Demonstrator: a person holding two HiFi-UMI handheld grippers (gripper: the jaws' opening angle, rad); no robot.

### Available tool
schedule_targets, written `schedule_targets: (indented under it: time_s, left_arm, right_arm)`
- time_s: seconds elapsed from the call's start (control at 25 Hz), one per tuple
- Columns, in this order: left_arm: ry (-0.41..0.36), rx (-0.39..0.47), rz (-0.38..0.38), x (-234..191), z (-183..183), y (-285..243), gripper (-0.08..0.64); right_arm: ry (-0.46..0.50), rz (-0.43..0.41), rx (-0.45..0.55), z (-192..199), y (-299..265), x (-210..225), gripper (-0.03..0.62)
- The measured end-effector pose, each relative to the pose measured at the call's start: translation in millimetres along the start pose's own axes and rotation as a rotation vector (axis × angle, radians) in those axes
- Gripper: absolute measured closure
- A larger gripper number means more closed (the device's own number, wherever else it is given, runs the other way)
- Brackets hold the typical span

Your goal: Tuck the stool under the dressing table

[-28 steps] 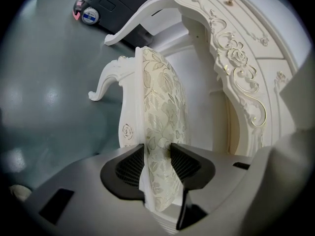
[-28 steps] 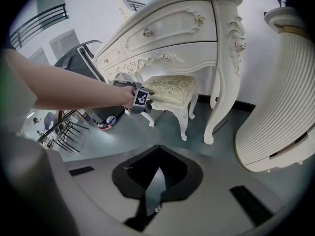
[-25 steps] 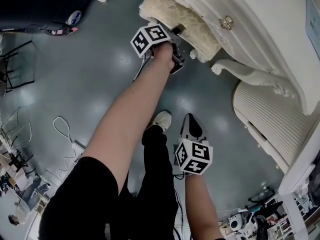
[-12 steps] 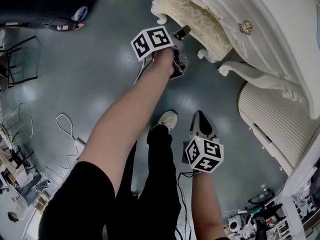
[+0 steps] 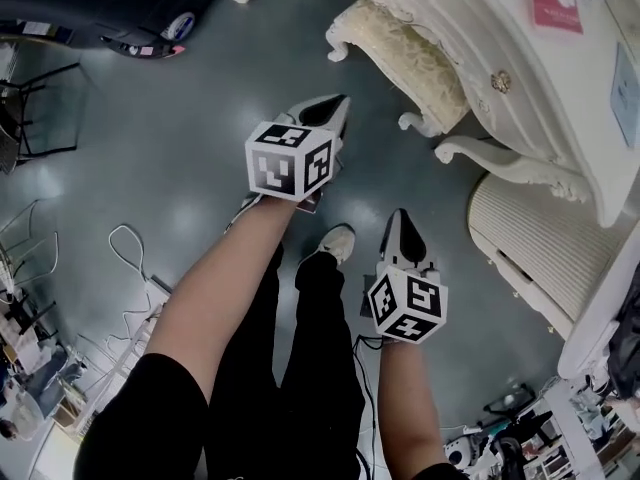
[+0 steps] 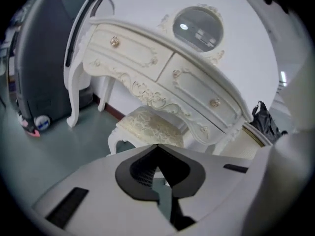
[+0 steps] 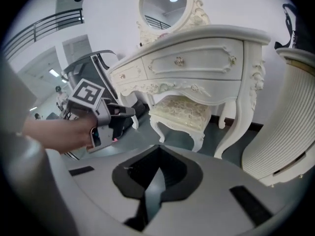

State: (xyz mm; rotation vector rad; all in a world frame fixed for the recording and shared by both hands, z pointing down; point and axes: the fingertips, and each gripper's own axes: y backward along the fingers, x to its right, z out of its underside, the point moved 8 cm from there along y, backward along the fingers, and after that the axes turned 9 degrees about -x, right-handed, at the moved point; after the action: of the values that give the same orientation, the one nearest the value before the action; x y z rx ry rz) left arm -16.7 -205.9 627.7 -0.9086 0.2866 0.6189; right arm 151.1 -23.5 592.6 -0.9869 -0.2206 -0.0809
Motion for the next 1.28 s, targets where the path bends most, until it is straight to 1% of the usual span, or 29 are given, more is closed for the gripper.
schedule_targets:
  time_s: [0.04,0.12,0.24,0.36,0.48,0.52,0.64,0.8,0.96,1.12,1.28]
  left_arm:
    - [-0.047,0.007,-0.006,6,-3,19,0.557]
    - [-0.118,0.025,-0.023,15,-9,58,0.557]
    - [-0.188,0.050,-0.061,32,-24,116,0.557]
    - [-0.268,0.030,-0.059,62,-44,159,0.557]
    - [-0.355,0.015,-0.060,98,-66,206,0.557]
    - [-0.370,0.023,-0.061,110,-75,221,0.556]
    - [-0.385,0.070,-0.052,146,-111,259,0.557]
    - [-0.446,0.149,-0.029,181,-167,292,0.556]
    - [-0.466,0.198,0.016,222,-184,329,0.557]
    - [-0.472,0.240,0.047,252,-200,356,0.556]
    - [-0.565,0.265,0.020,268,-211,363,0.555]
  right_arm:
    - [-0.006,-0.006,0.026,-8,6,-9,0.584]
    - [-0.026,-0.019,0.073,-24,16,-29,0.583]
    - [-0.045,-0.049,0.131,-53,35,-55,0.584]
    - [-0.042,-0.073,0.218,-91,68,-74,0.583]
    - [-0.034,-0.083,0.291,-119,115,-97,0.583]
    - [-0.026,-0.083,0.315,-128,132,-103,0.583]
    - [-0.010,-0.065,0.397,-156,183,-114,0.583]
    - [-0.001,-0.048,0.531,-203,231,-124,0.584]
    - [0.052,0.004,0.587,-226,286,-128,0.584]
    - [0.065,0.009,0.646,-242,327,-127,0.584]
    - [0.058,0.017,0.687,-252,350,-121,0.584]
